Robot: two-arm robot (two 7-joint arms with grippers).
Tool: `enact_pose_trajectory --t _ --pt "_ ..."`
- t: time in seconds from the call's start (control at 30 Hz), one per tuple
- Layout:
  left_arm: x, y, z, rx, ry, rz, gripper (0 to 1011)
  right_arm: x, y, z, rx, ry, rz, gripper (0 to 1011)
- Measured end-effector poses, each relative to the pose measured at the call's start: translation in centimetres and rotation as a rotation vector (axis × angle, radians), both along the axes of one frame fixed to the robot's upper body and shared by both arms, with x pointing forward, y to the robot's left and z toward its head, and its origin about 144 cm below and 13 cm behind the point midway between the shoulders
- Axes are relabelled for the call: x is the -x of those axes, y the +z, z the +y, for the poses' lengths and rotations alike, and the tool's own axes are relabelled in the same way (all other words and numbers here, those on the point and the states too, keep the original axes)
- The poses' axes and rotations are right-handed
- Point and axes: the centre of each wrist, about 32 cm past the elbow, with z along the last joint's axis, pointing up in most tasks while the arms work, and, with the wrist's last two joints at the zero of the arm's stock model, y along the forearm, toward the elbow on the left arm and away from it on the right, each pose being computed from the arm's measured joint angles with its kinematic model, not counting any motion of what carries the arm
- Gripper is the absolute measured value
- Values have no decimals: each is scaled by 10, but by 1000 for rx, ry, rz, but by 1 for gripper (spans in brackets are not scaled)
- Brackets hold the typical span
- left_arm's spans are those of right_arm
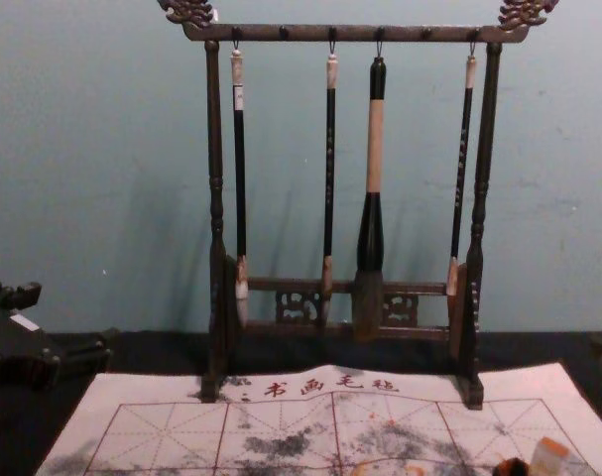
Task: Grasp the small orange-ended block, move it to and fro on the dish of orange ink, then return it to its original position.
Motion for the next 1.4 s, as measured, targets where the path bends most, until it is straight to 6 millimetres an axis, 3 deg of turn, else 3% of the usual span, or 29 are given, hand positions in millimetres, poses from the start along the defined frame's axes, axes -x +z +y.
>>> enact_pose_trajectory --t 1.4 --pt "0 0 0 0 0 0 1001 0 0 0 0 0 0 1000"
